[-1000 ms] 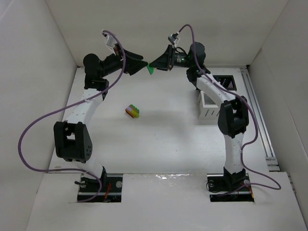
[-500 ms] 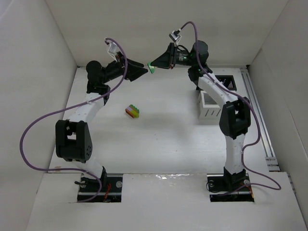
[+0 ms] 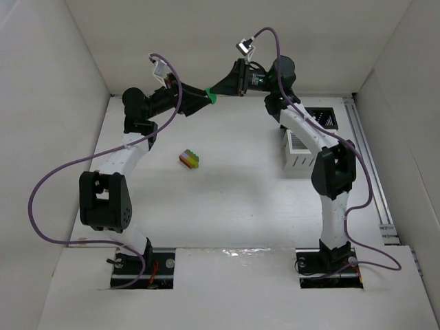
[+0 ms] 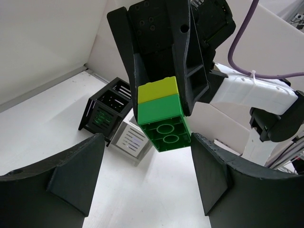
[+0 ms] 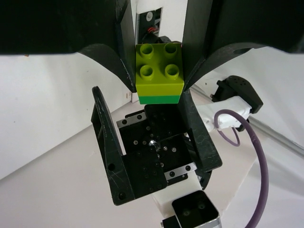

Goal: Sort the legos into containers by color

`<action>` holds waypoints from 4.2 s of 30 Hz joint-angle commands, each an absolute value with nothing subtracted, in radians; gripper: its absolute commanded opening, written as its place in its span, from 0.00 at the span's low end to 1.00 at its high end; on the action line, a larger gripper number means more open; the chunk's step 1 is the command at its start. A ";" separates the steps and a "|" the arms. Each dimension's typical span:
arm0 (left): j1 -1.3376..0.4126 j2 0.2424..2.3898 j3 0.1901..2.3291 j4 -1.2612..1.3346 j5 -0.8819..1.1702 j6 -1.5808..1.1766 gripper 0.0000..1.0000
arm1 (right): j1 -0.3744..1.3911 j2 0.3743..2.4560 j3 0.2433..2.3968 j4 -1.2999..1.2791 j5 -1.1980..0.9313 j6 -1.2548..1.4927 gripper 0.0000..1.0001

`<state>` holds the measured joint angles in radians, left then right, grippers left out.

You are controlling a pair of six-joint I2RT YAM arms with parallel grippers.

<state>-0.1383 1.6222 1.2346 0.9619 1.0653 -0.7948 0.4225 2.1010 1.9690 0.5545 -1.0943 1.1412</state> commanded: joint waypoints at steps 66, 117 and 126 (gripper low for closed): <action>-0.144 1.646 1.181 1.419 1.134 -1.039 0.00 | 0.436 2.105 1.993 0.738 -1.161 1.074 0.56; -0.328 1.614 1.472 0.210 0.452 0.205 0.00 | 0.054 1.505 1.442 -0.214 -0.365 0.102 0.00; -0.318 1.680 1.508 0.218 0.541 0.264 0.00 | -0.121 1.528 1.457 -0.206 -0.429 0.081 0.00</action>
<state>-0.3138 1.6752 1.4563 0.1921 0.4843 0.2337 -0.0551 1.5414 1.4113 -0.2417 -0.4038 0.1078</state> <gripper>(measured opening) 0.337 0.427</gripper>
